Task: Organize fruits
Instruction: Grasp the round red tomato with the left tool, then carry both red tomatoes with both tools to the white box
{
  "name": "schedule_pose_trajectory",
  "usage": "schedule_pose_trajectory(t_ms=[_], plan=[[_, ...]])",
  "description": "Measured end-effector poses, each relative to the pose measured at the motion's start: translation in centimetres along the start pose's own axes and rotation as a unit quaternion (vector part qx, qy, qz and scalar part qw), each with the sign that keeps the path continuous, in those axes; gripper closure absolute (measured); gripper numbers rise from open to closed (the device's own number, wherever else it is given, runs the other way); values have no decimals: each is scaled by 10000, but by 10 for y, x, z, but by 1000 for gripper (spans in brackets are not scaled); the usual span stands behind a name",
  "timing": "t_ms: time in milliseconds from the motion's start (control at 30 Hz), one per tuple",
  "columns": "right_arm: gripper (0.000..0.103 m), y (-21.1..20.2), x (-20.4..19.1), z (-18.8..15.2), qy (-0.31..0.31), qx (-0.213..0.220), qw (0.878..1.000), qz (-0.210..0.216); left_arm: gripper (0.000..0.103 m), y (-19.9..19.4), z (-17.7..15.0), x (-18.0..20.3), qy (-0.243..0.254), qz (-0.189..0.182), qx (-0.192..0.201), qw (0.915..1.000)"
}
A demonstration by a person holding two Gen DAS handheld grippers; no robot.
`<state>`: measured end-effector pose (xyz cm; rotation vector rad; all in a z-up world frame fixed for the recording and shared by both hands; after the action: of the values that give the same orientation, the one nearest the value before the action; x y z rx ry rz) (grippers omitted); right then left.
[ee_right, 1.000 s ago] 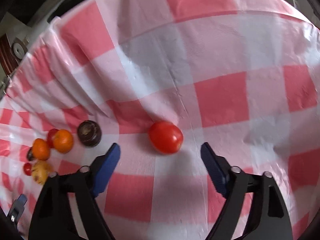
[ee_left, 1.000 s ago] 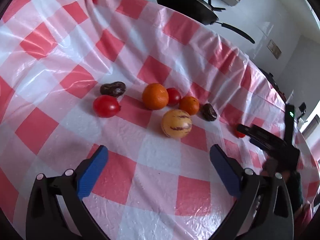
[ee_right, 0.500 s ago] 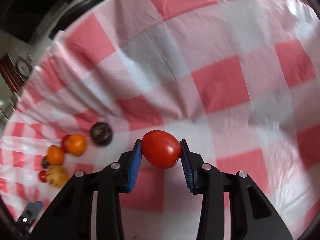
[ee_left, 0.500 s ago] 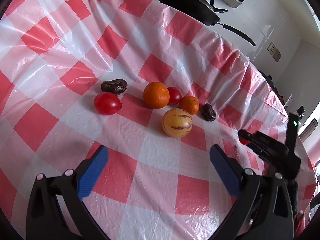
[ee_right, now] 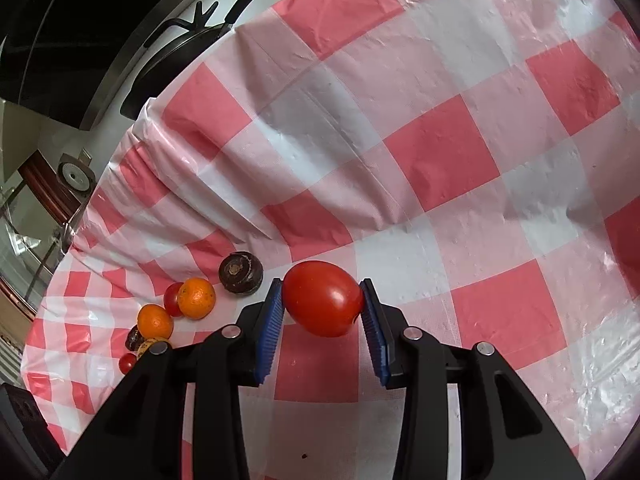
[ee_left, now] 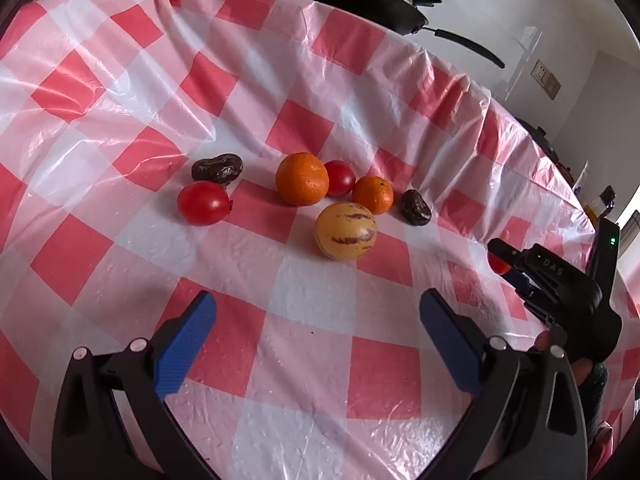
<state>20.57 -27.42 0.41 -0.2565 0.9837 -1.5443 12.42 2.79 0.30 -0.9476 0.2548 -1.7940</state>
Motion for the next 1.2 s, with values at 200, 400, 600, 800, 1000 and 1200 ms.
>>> schedule_pose_trajectory(t_ms=[200,400,600,800,1000,1200], plan=[[64,2,2,1,18,-57,9999,113,2,10,23,-12,-278,101,-91,9995],[64,5,4,2,99,-161,9997,125,7,18,40,-42,42,1217,-273,9922],[64,5,-4,0,-98,-92,9999,100,35,46,63,-57,103,1456,-362,9886],[64,5,-3,1,-76,-101,9998,131,66,22,52,-39,303,1339,-371,9898],[64,5,-3,1,-80,-102,9998,160,66,-45,9,-22,420,1182,91,9921],[64,5,-1,1,-49,-94,9998,189,66,-63,-14,-39,-52,799,223,9965]])
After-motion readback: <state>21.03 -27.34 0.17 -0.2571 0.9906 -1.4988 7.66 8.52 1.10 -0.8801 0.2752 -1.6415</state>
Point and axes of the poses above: each gripper's, at about its wrist camera, not at the fingertips, and y roughly the way its jaws point, x to its right, z to its top, the point moved 2 cm from there along y, roughly the way its jaws point, and after that the axes turned 13 degrees about -z, right-handed, at the moved point
